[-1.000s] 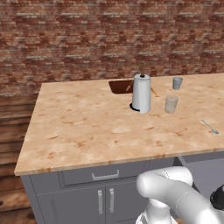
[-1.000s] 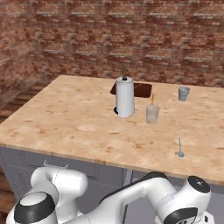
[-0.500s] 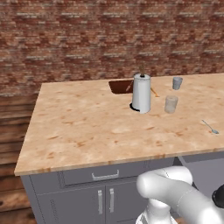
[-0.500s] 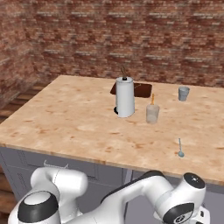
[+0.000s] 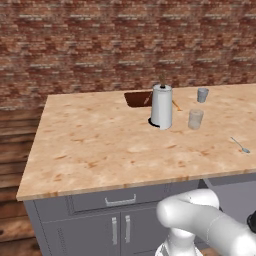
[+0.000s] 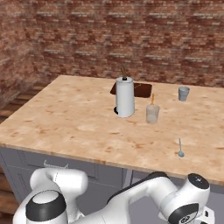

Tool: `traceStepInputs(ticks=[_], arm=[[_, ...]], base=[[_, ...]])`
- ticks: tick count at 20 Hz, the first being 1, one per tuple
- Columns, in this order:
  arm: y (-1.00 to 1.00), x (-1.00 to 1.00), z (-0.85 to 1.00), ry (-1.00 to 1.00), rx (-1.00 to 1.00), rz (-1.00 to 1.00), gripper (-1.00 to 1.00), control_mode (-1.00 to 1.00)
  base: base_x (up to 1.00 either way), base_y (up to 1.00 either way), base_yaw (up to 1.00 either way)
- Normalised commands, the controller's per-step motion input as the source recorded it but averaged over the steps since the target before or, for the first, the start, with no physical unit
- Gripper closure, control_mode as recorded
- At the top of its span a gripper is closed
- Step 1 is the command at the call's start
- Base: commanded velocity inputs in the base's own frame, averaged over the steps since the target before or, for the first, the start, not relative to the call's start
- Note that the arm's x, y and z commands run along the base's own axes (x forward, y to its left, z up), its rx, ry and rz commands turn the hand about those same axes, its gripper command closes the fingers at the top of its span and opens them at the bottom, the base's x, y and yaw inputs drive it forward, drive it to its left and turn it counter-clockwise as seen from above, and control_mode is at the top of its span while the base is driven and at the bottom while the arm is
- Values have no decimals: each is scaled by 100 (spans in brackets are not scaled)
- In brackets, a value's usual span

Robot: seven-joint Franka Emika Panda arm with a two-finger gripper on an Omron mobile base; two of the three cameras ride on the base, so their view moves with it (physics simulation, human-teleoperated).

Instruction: Take the tongs from the drawer on the right and place them on the dining counter next to the tray containing the kebab skewer.

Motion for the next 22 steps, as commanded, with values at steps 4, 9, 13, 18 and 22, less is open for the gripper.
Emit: traceStepInputs(ticks=[4,9,13,18,22], arm=[[-13,0,-11,0,0,0,-100,-100],[0,0,-15,0,0,0,-100,-100],[0,0,-20,-4,0,0,-100,-100],[0,0,-21,-8,0,-1,-100,-100],[0,0,-22,-11,0,-6,-100,-100]], base=[[0,0,0],[0,0,0],[0,0,0],[0,0,0],[0,0,0]])
